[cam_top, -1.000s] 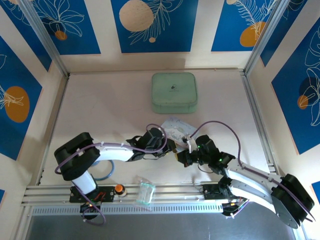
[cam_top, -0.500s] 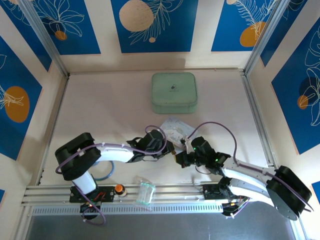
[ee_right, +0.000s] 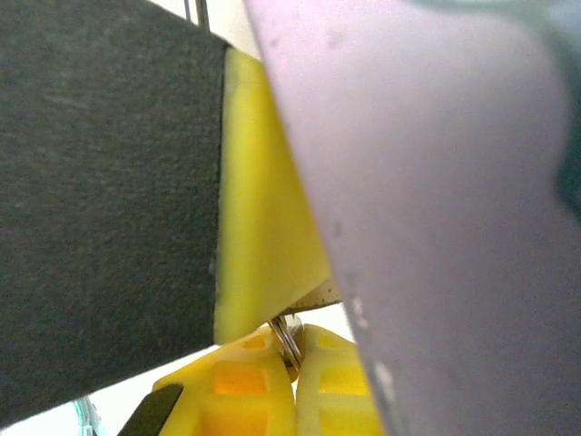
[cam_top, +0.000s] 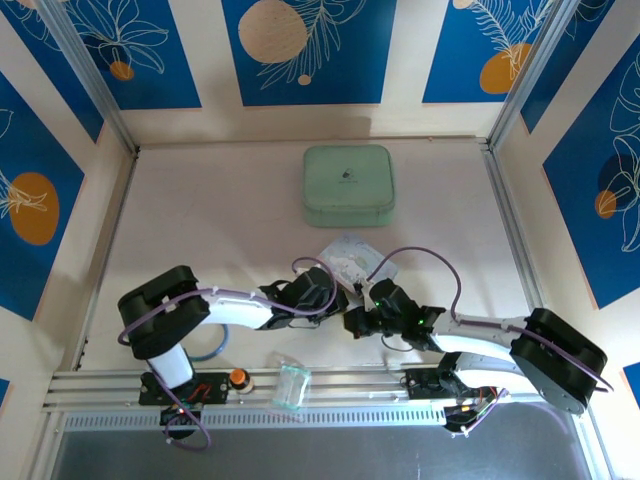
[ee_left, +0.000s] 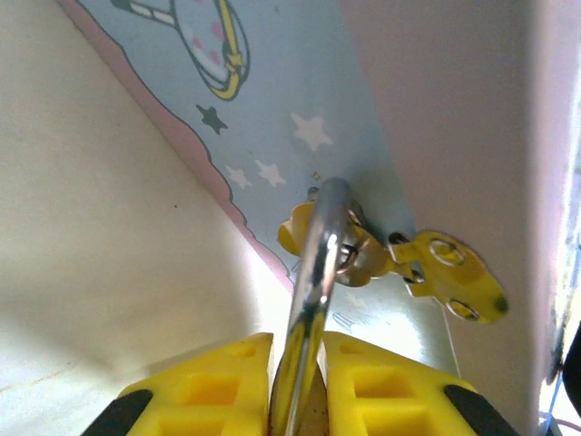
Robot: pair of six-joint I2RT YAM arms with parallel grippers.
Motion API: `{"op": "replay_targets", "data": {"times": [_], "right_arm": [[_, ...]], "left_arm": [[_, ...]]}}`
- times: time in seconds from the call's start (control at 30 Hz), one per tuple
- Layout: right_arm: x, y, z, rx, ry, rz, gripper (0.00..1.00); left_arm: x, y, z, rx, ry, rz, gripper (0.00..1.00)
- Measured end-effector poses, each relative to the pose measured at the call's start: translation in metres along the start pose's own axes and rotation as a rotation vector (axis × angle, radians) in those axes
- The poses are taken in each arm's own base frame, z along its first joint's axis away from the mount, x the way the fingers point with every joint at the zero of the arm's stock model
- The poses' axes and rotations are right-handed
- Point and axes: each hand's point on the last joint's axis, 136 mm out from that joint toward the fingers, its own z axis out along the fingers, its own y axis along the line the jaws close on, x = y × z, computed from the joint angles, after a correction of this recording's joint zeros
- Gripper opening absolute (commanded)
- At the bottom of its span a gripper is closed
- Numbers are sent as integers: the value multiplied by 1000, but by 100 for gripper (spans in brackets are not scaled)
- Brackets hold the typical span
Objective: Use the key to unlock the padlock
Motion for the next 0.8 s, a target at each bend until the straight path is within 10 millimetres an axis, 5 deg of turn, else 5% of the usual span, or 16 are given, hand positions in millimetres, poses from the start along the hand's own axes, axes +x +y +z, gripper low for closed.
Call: {"op": "replay_targets", "data": {"times": [0.23, 0.33, 0.53, 0.8], "right_arm": [[0, 2, 0, -9, 0, 13, 0], [-1, 2, 2, -11, -3, 9, 0], [-6, 4, 6, -3, -3, 31, 24], [-21, -11, -14, 61, -77, 126, 29]], "left_arm": [[-1, 2, -1, -13, -21, 6, 12], [-3, 2, -2, -17, -34, 6, 0], [-6, 9, -4, -49, -54, 23, 0], [-7, 31, -6, -122, -54, 87, 0]]}}
